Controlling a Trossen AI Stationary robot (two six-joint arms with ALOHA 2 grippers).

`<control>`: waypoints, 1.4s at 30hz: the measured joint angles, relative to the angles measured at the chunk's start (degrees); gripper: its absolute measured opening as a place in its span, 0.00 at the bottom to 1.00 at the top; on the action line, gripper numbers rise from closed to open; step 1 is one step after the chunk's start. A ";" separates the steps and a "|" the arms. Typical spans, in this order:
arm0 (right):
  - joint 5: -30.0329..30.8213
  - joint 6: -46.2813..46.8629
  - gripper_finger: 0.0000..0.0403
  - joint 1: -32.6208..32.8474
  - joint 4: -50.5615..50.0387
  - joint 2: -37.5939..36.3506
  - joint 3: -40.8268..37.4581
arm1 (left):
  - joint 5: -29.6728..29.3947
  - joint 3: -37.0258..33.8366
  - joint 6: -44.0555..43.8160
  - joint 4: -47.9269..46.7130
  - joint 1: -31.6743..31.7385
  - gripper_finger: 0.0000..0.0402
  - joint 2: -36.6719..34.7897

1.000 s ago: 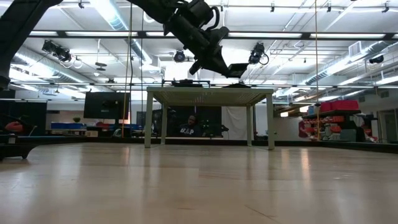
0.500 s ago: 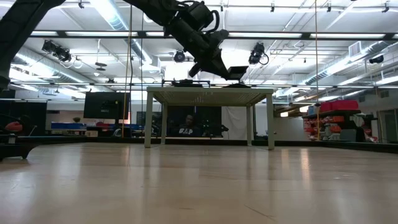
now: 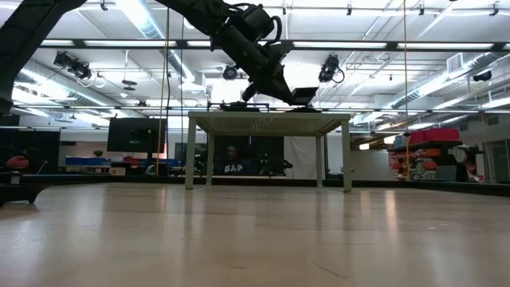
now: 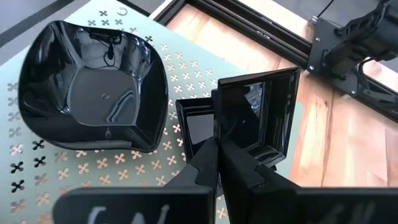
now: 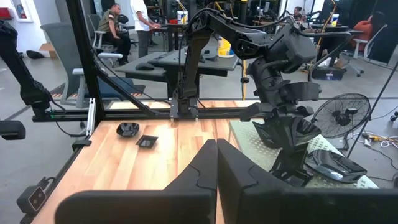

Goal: Pick & Place Mini shaped plates
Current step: Stack the square plate on top of the square plate on the shelf

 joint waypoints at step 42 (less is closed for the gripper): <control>-0.02 0.00 0.01 -0.01 0.00 -0.02 -0.01 | -4.03 -0.51 1.58 -29.28 -9.39 0.37 -9.99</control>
